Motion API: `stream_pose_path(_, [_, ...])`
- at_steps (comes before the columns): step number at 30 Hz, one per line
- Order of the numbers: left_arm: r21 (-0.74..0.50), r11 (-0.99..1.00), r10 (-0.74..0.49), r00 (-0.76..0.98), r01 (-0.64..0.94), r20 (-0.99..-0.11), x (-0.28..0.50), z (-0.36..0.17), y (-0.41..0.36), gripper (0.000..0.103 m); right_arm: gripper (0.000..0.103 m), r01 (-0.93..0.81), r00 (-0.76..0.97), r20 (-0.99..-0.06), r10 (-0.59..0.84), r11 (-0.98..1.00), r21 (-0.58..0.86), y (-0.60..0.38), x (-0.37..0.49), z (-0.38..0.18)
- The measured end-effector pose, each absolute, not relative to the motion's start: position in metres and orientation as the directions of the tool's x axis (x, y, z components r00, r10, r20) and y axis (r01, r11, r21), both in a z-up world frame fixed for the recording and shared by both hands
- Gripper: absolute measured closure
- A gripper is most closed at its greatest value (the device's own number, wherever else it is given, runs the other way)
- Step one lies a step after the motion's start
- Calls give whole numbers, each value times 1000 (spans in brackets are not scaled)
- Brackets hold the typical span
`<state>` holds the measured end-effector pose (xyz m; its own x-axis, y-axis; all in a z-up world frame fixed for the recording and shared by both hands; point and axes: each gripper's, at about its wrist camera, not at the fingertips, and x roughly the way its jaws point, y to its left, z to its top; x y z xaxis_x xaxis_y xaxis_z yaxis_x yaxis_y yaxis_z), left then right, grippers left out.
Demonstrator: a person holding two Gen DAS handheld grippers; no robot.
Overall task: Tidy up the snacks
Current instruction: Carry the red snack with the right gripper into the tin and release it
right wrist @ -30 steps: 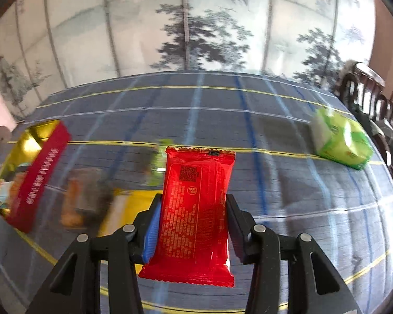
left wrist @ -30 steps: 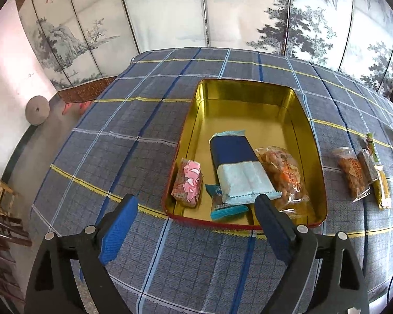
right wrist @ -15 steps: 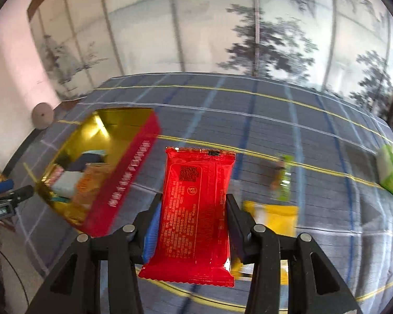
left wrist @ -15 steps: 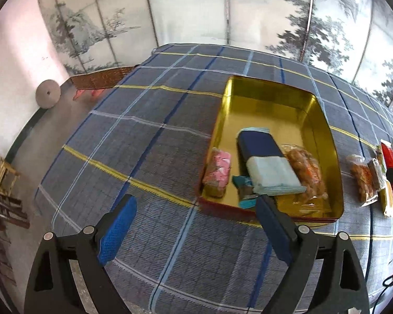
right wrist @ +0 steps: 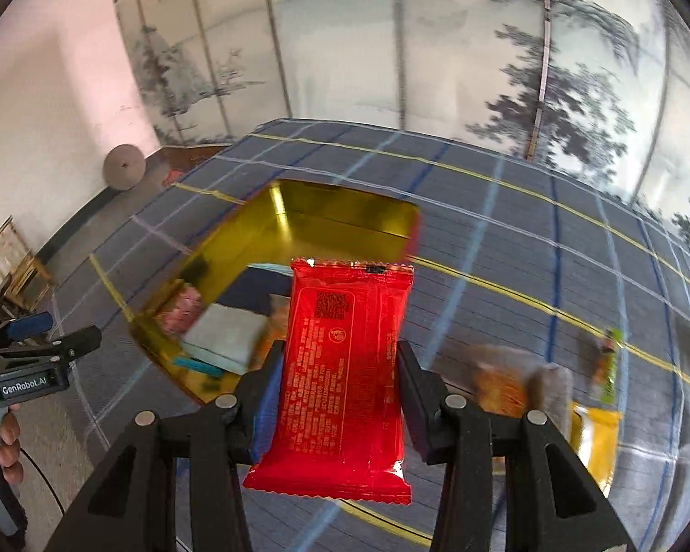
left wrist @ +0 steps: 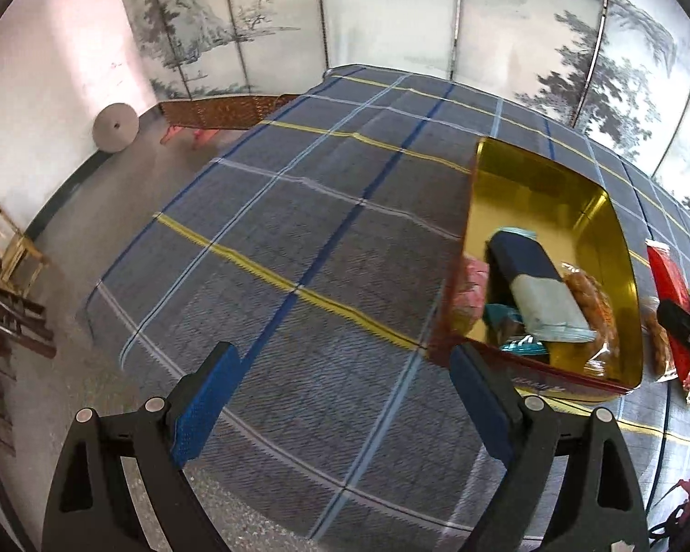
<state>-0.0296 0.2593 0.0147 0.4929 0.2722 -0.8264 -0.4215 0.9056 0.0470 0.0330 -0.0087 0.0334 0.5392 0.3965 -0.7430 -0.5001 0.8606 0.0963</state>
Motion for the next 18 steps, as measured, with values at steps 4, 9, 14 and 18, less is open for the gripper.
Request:
stream_pose_path(4, [45,896,283,489,-443,-825,-36,17,268,12,57,-523,531,-744,405,848,89,11,32,33])
stream_pose_path(9, [41,881,296,482,-471,-825,-42,18,281,12,57,-535,514,-755,407,840,88,25,33,29])
stream_pose_path(14, [43,874,304,476,-484,-825,-47,18,288,12,57,-541,503,-766,400,837,82,39,38,22])
stream_pose_path(18, [43,873,304,474,-486,-826,-48,18,289,12,57,-542,490,-776,397,836,85,47,42,15])
